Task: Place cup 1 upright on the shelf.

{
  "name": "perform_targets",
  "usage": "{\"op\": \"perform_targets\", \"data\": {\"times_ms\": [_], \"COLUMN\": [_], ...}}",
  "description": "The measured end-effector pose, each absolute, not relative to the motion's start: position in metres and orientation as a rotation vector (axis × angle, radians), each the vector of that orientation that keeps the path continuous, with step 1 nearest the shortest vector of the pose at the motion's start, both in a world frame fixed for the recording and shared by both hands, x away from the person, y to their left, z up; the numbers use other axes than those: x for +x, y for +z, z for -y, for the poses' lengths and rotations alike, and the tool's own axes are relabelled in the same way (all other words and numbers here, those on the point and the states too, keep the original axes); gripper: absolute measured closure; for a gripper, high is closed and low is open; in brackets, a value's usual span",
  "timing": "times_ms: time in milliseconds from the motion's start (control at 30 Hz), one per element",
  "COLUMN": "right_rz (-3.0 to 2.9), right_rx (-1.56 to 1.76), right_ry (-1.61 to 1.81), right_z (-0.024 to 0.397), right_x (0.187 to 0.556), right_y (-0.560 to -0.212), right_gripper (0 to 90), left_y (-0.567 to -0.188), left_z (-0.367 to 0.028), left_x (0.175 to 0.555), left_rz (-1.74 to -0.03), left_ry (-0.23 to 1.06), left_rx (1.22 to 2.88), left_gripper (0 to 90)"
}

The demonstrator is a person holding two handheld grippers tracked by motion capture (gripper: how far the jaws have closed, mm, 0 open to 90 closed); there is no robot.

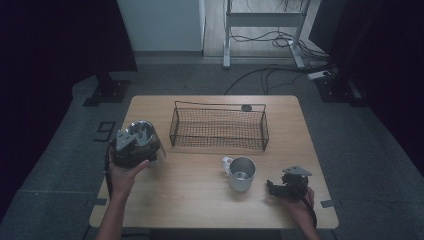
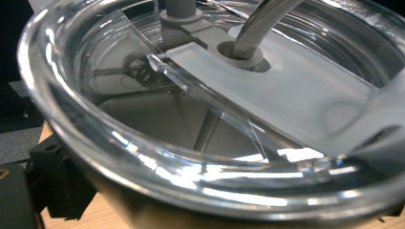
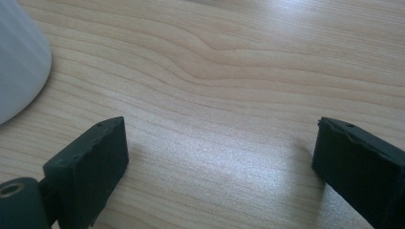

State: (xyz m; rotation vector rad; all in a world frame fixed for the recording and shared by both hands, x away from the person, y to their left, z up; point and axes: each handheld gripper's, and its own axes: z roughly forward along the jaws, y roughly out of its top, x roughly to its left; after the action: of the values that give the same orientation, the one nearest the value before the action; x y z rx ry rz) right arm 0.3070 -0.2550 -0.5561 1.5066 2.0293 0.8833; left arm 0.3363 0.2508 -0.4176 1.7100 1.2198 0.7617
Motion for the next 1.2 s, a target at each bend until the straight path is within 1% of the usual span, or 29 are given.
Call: {"op": "perform_targets", "data": {"times_ms": [1200], "right_rz": [-2.03], "right_rx": [1.506], "right_ry": [0.883], "right_z": [0.255], "right_x": [0.307], "right_y": [-0.556], "right_gripper": [4.6], "left_y": [-0.393], "left_z": [-0.238], "left_x": [0.341], "left_rz": [-1.168], "left_ry": [0.751], "left_rx": [1.711], "left_gripper": [4.0]}}
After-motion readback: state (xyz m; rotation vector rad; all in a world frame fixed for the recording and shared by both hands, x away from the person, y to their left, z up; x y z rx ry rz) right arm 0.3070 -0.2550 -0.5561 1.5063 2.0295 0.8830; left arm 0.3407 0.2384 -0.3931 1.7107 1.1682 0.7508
